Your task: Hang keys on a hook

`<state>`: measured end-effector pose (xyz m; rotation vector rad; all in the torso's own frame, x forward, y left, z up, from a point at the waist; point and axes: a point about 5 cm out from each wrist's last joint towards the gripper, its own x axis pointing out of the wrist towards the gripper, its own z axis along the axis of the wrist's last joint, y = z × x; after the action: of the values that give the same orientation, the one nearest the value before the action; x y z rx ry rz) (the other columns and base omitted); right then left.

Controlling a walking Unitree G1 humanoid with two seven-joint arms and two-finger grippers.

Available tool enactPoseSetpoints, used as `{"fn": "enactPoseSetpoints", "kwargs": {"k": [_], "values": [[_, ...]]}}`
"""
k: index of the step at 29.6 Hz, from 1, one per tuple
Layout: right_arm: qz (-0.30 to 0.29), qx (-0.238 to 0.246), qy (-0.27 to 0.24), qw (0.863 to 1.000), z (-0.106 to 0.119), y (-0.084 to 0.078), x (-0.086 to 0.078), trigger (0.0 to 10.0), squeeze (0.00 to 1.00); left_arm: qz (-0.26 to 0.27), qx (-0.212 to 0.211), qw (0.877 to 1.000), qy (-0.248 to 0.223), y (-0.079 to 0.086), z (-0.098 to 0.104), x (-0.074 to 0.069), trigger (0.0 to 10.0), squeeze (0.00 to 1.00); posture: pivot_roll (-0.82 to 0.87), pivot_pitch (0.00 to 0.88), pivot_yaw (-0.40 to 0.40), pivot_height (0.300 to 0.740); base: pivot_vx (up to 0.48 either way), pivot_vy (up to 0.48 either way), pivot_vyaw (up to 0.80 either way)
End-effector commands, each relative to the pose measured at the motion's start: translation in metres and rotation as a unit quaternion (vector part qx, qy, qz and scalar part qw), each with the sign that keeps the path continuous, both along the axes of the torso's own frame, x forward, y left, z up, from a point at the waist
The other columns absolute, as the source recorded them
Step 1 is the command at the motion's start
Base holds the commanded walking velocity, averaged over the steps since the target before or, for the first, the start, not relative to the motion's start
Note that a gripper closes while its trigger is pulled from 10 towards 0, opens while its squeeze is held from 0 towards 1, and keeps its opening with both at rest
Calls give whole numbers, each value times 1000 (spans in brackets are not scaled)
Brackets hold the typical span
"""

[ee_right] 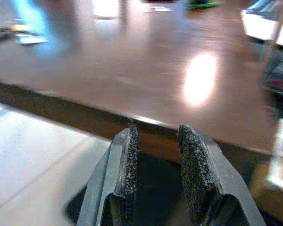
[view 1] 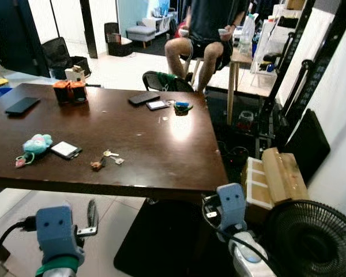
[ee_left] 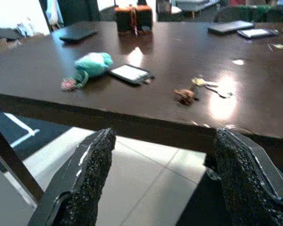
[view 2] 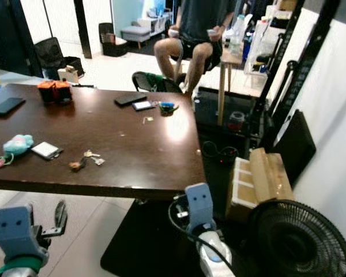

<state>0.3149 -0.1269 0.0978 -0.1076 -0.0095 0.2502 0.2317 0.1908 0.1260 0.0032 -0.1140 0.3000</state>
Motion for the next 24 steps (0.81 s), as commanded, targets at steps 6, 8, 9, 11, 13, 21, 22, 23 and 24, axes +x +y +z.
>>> {"fn": "enactPoseSetpoints", "kwargs": {"k": [6,8,9,11,13,21,22,23,24], "values": [[-7,3,11,1000,-6,-5,0,10000,0,-4,-1,1000,10,-4,-4,-2,10000,0,-117,0,78,740,0,480,0],[-7,4,11,1000,-6,-5,0,10000,0,-5,0,1000,11,-4,-4,-2,10000,0,-116,0,79,740,0,480,0],[-7,5,10,1000,-5,-5,0,10000,0,-5,0,1000,11,-4,-4,-2,10000,0,-117,0,81,740,0,480,0],[-7,5,10,1000,-5,-4,0,10000,0,-5,0,1000,11,-4,-4,-2,10000,0,-117,0,81,740,0,480,0],[-8,5,10,1000,-5,-4,1,10000,0,-4,-3,1000,11,-3,-4,-1,10000,0,-119,0,82,740,0,472,0],[-9,4,5,1000,-4,-4,2,10000,0,-5,3,1000,4,-4,-2,-1,10000,0,-124,2,85,740,0,-300,0],[-10,3,5,1000,-4,-4,2,10000,0,-5,2,1000,4,-4,-2,-1,10000,0,-124,2,85,740,0,-480,0],[-10,3,5,1000,-4,-4,2,10000,0,-5,2,1000,4,-4,-2,-1,10000,0,-124,2,85,740,0,-480,0],[-10,3,4,1000,-4,-4,2,10000,0,-6,2,1000,4,-4,-2,-1,10000,0,-124,2,85,740,0,-480,0]]}}
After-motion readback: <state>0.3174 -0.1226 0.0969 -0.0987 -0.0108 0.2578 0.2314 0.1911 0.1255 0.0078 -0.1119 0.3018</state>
